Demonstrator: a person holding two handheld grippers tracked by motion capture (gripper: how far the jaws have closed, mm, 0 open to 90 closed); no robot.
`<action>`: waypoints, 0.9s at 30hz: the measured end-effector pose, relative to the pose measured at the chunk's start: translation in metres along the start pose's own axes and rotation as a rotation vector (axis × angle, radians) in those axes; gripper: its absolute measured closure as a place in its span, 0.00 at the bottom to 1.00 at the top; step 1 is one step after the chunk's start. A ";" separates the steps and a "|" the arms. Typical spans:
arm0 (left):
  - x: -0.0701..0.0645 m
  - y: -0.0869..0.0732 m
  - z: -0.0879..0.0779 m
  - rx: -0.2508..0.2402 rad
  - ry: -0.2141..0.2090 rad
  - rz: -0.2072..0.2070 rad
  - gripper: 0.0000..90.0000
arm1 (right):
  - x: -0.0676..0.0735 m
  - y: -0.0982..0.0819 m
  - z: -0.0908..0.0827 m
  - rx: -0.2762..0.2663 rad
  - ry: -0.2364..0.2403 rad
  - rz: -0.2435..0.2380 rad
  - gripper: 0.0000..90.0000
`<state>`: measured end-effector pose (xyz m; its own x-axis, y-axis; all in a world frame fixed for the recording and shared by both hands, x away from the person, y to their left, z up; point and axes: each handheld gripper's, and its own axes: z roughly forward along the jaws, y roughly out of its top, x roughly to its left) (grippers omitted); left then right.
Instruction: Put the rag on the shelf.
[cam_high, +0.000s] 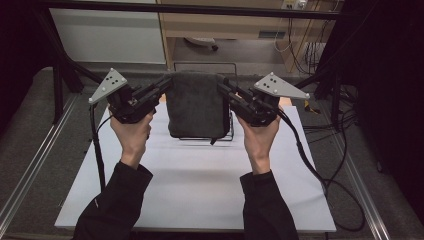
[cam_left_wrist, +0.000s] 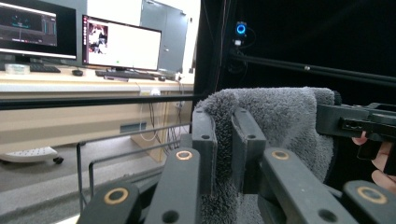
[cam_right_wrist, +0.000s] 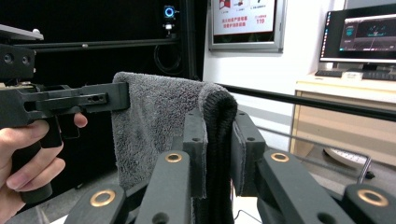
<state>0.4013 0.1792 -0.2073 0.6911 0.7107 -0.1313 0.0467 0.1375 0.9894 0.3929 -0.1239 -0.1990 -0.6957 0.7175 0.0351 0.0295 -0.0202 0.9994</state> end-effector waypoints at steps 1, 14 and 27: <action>0.000 0.002 0.001 -0.006 -0.001 -0.002 0.90 | -0.001 0.002 0.000 -0.003 -0.001 -0.004 0.88; -0.002 0.030 0.016 -0.070 -0.007 0.004 0.90 | -0.007 0.032 0.003 -0.054 -0.028 -0.022 0.88; -0.005 0.059 0.033 -0.102 0.004 0.035 0.90 | -0.019 0.060 0.009 -0.096 -0.059 -0.033 0.88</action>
<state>0.4239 0.1608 -0.1466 0.6884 0.7188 -0.0970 -0.0514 0.1818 0.9820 0.4148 -0.1326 -0.1394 -0.6517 0.7585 0.0042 -0.0638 -0.0603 0.9961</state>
